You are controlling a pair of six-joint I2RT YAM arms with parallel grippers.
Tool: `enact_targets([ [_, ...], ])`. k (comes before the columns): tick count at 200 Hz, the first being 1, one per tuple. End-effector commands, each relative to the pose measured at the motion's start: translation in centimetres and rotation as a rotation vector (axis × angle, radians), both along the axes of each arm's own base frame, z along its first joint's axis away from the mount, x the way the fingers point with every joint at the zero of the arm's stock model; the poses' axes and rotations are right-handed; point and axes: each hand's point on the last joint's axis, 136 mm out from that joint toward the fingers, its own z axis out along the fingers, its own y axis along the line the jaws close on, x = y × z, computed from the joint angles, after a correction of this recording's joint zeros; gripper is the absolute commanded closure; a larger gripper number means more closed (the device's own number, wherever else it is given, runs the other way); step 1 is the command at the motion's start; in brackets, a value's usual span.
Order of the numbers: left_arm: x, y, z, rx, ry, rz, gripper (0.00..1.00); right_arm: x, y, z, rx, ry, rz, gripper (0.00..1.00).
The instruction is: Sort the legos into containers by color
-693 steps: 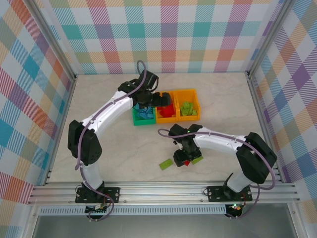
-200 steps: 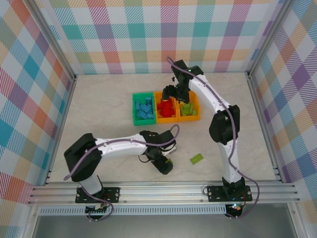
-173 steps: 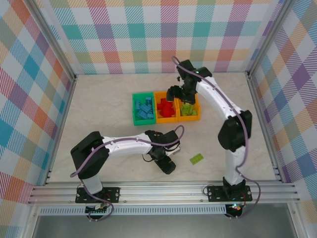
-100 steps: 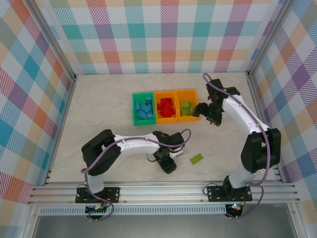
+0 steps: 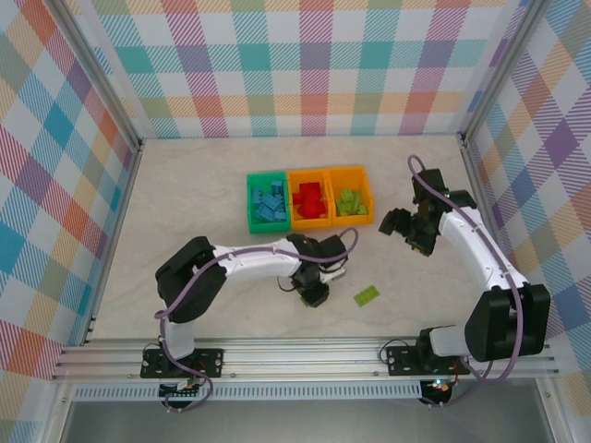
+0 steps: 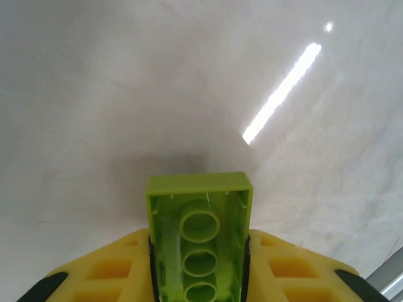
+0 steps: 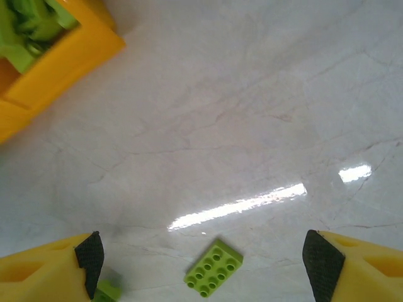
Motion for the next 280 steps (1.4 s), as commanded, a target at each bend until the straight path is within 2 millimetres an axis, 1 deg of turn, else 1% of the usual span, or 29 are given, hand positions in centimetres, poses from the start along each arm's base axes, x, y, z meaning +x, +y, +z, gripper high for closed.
enact_targets([
  [1,6.0,-1.6,5.9,-0.159,-0.092,0.144,0.72,-1.6,0.6,-1.0,0.050,0.007,-0.011,0.18],
  [13,8.9,-2.4,8.0,-0.212,-0.128,0.200,0.72,-2.7,0.7,-1.8,0.063,0.020,-0.017,0.19],
  [27,12.1,-3.4,9.8,-0.259,-0.142,0.257,0.72,-3.7,1.0,-2.5,0.076,0.035,-0.022,0.20],
  [30,12.9,-3.9,10.7,-0.280,-0.155,0.268,0.72,-3.8,1.1,-2.6,0.080,0.037,-0.022,0.20],
  [31,13.0,-3.7,10.3,-0.271,-0.148,0.276,0.72,-3.9,1.2,-2.6,0.082,0.036,-0.022,0.20],
  [32,13.4,-4.1,11.0,-0.287,-0.158,0.277,0.72,-3.9,1.2,-2.7,0.084,0.037,-0.024,0.20],
  [45,16.3,-5.1,12.1,-0.324,-0.164,0.331,0.72,-4.5,2.1,-3.2,0.107,0.051,-0.024,0.21],
  [58,18.9,-6.0,12.8,-0.355,-0.167,0.386,0.72,-5.3,3.2,-4.0,0.120,0.084,-0.029,0.21],
  [60,19.3,-6.1,12.5,-0.354,-0.164,0.394,0.72,-5.4,3.3,-4.1,0.122,0.089,-0.031,0.21],
  [65,20.2,-6.6,13.0,-0.372,-0.169,0.408,0.72,-5.7,3.6,-4.5,0.123,0.107,-0.041,0.21],
  [84,22.3,-7.8,13.2,-0.401,-0.161,0.434,0.71,-6.6,4.5,-5.7,0.138,0.149,-0.085,0.21],
  [89,22.7,-8.1,12.9,-0.400,-0.158,0.439,0.70,-6.7,4.6,-5.9,0.140,0.156,-0.097,0.21],
  [93,22.9,-8.2,12.9,-0.400,-0.158,0.443,0.70,-6.9,4.7,-6.1,0.142,0.161,-0.106,0.21],
  [107,23.4,-8.4,11.9,-0.392,-0.144,0.465,0.69,-7.2,4.9,-6.5,0.148,0.173,-0.131,0.21],
  [121,24.0,-8.2,10.8,-0.386,-0.131,0.503,0.68,-7.5,5.1,-6.9,0.152,0.180,-0.135,0.21],
  [133,24.5,-8.0,10.4,-0.390,-0.133,0.534,0.67,-7.7,5.6,-7.3,0.160,0.193,-0.127,0.21],
  [163,25.9,-8.3,10.8,-0.431,-0.164,0.592,0.66,-8.4,6.6,-8.4,0.142,0.236,-0.086,0.21],
  [175,26.2,-8.4,10.8,-0.445,-0.165,0.611,0.63,-8.5,7.1,-8.8,0.140,0.250,-0.073,0.21],
  [180,26.4,-8.4,10.9,-0.450,-0.167,0.619,0.61,-8.6,7.2,-9.0,0.136,0.256,-0.069,0.21],
  [194,26.4,-8.4,10.7,-0.451,-0.160,0.631,0.48,-8.7,7.5,-9.4,0.124,0.274,-0.063,0.21],
  [206,26.3,-8.5,10.8,-0.454,-0.153,0.630,0.40,-8.9,7.4,-9.6,0.108,0.291,-0.064,0.21],
  [219,26.1,-8.4,11.1,-0.456,-0.152,0.629,0.24,-9.4,7.2,-9.8,0.090,0.317,-0.064,0.21],
  [224,26.1,-8.4,11.4,-0.459,-0.154,0.627,0.20,-9.7,7.0,-9.8,0.080,0.325,-0.065,0.21],
  [248,25.6,-8.3,13.0,-0.485,-0.163,0.625,0.15,-10.7,6.6,-10.3,0.072,0.344,-0.085,0.21],
  [253,25.5,-8.3,13.6,-0.496,-0.169,0.626,0.13,-10.7,6.7,-10.3,0.077,0.342,-0.087,0.21],
  [268,25.1,-8.1,15.2,-0.528,-0.185,0.636,0.01,-10.3,7.1,-10.5,0.094,0.345,-0.095,0.22],
  [280,24.9,-7.7,16.5,-0.557,-0.205,0.646,0.00,-9.8,7.5,-10.5,0.096,0.342,-0.095,0.22],
])
